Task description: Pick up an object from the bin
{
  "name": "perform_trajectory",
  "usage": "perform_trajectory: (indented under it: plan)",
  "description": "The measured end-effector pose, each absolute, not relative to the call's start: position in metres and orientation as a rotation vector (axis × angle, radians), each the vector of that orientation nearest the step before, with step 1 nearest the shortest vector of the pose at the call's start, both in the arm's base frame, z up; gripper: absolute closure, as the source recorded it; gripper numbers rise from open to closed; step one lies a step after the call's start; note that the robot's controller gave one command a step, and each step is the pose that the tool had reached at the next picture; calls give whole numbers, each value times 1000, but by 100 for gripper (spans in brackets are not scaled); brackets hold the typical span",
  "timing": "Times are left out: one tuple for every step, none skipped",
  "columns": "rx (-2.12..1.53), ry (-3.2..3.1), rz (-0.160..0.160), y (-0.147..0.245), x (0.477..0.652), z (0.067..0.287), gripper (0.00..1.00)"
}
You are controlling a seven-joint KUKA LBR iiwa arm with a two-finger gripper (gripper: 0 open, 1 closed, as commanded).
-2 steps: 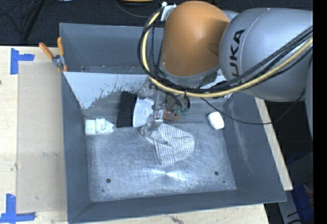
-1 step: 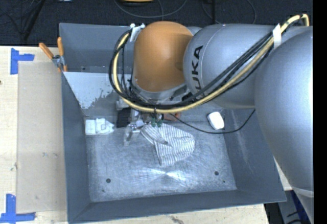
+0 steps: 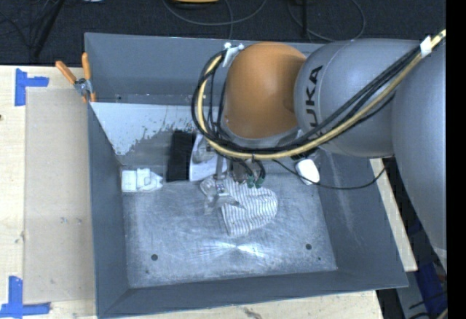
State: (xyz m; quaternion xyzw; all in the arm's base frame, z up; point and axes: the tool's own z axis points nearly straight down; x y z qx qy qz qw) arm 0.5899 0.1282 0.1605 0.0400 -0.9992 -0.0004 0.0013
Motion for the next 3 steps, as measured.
perform_trajectory:
  plan:
    - [239, -3134, 0, 81, 613, 153, 0]
    - [533, -3099, -1, 28, 587, 78, 0]
    - [530, -3105, -2, 28, 590, 83, 100]
